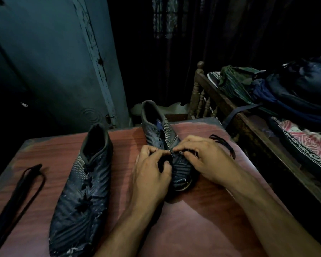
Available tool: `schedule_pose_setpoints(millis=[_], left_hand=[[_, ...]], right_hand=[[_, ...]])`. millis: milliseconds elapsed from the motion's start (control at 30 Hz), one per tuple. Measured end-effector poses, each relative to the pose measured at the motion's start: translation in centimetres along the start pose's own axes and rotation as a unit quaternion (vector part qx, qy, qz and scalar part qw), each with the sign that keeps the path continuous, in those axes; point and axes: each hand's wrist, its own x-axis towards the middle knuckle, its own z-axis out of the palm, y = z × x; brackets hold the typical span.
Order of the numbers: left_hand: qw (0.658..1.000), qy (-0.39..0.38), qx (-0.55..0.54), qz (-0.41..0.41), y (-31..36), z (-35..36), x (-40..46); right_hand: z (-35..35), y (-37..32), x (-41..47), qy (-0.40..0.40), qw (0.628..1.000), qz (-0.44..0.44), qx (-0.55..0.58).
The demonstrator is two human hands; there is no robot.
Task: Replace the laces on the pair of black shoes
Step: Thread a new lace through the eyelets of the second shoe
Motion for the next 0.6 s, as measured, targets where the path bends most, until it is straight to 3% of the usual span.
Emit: schedule_pose_setpoints(millis=[233,367,600], left_hand=[[1.0,-0.021,0.003,0.02,-0.1,-0.1,-0.3],[0.999,-0.031,0.005,0.04,-0.2,-0.2,-0.1],[0.996,-0.056,0.037,0.055,-0.5,-0.1,0.2]], right_hand=[[0.2,-0.1,-0.4,0.036,0.995,0.038,-0.086],[0.6,0.1,-0.1,0.09,0.989,0.013,-0.118],[0.6,0.7,0.1,0.08,0.996,0.031,0.026]])
